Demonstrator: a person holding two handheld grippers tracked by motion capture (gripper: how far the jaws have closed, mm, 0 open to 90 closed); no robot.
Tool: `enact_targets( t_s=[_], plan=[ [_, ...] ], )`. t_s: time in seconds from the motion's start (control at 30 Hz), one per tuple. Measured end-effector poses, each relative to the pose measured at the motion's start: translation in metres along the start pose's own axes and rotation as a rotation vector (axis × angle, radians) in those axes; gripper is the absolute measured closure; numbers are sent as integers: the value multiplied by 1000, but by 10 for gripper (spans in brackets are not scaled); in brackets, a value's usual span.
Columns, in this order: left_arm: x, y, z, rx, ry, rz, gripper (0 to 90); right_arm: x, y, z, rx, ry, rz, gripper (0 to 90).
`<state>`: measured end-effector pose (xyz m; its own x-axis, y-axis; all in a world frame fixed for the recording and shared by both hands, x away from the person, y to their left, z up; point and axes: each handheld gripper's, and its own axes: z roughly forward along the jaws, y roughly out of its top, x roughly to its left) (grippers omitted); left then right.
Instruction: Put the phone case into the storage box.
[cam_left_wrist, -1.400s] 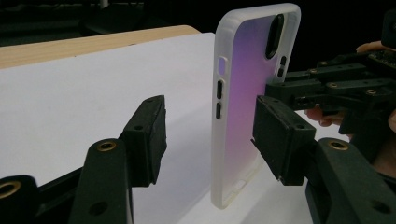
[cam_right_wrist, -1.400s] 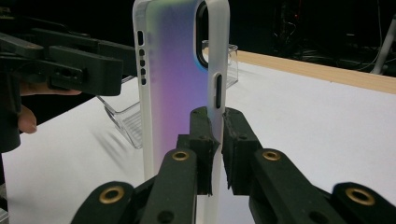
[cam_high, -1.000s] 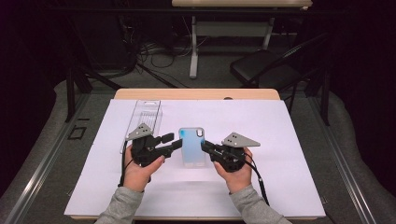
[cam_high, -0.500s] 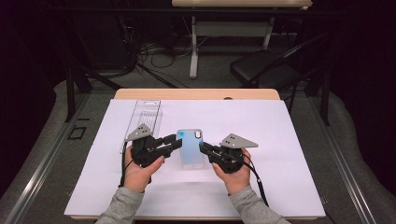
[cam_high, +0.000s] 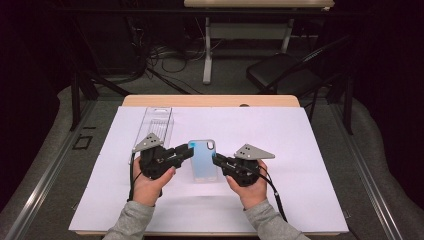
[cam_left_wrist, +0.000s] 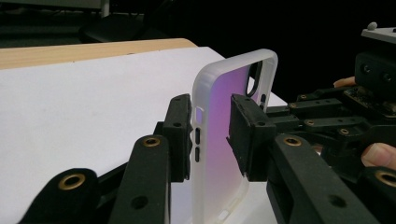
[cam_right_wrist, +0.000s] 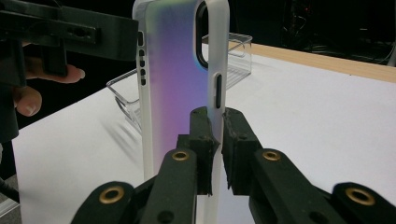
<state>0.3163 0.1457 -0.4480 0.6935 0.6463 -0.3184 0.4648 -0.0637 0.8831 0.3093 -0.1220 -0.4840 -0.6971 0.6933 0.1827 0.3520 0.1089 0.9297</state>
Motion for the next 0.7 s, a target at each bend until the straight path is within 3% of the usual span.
enact_targets(
  t_s=[0.7],
  plan=[
    [4, -1, -2, -5, 8, -31, 802, 4, -2, 2, 3, 11, -15, 833]
  ],
)
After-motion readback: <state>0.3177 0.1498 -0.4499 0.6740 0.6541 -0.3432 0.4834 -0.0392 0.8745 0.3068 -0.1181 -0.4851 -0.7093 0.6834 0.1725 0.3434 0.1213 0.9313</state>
